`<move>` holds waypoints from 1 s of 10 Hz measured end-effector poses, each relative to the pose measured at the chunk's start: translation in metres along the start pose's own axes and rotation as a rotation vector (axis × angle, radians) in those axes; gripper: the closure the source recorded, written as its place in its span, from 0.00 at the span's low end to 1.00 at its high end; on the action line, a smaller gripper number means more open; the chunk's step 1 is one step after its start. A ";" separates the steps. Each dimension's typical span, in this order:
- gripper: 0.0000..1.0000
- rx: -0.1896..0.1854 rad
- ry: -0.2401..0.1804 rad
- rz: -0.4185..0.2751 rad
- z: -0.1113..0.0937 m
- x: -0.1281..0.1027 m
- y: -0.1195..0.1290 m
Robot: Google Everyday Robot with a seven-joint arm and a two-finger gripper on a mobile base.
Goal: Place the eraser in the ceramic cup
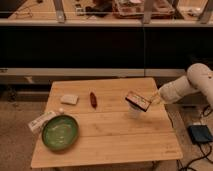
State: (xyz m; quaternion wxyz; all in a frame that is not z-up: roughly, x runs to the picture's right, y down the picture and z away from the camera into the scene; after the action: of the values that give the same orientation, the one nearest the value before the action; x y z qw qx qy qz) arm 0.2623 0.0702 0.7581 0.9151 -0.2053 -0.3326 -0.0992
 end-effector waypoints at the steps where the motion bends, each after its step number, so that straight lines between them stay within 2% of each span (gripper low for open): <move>1: 1.00 -0.004 -0.006 0.012 0.004 0.004 0.001; 10: 1.00 -0.018 -0.002 0.064 0.017 0.034 -0.006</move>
State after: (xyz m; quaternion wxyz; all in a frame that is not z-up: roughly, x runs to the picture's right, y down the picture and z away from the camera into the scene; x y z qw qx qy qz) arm 0.2763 0.0710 0.7939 0.9155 -0.2244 -0.3259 -0.0725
